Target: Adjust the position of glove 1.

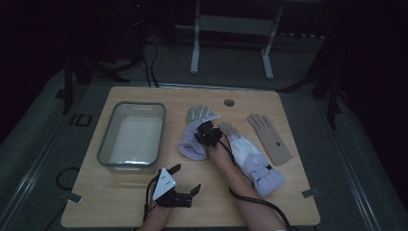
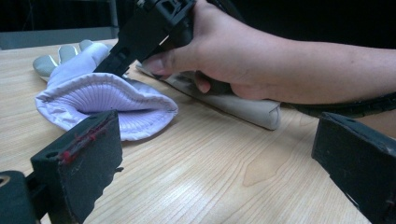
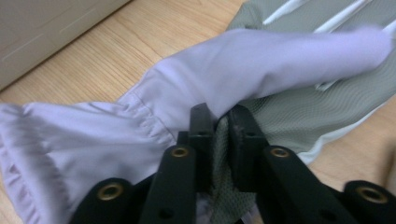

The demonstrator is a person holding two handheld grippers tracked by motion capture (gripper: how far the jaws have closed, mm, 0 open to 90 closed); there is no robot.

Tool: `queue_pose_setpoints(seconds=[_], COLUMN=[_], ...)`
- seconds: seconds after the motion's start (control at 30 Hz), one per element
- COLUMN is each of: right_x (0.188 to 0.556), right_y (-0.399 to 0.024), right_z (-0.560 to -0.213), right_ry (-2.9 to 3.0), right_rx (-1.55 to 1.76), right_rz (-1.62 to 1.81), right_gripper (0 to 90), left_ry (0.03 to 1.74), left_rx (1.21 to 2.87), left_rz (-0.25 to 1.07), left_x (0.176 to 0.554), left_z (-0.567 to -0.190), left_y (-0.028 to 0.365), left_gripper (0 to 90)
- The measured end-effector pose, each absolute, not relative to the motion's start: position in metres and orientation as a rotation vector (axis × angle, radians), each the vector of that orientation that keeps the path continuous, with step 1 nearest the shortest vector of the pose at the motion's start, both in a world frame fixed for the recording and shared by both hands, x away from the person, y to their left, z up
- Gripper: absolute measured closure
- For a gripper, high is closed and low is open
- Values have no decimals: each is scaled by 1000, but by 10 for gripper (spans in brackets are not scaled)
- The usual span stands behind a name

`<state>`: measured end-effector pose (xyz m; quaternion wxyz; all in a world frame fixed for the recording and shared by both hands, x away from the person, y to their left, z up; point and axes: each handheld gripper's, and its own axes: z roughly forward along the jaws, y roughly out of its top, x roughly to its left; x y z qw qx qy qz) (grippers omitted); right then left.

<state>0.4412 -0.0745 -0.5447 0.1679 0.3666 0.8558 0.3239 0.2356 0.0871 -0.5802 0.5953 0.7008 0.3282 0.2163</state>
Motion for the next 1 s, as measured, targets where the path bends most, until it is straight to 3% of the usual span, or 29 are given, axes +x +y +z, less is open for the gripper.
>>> queue_pose_setpoints(seconds=[0.27, 0.6, 1.0], right_x=[432, 381, 356], right_y=[-96, -132, -151], right_z=[-514, -478, -529], right_ry=[2438, 2454, 2525], right_rx=[1019, 840, 847], right_rz=[1036, 1105, 1069], right_gripper=[840, 841, 840], left_ry=[763, 763, 756], left_rx=[1629, 1627, 1617], left_rz=[505, 510, 507], left_x=[236, 235, 234], left_z=[-580, -580, -581], left_y=[87, 86, 87], left_gripper=[20, 20, 20])
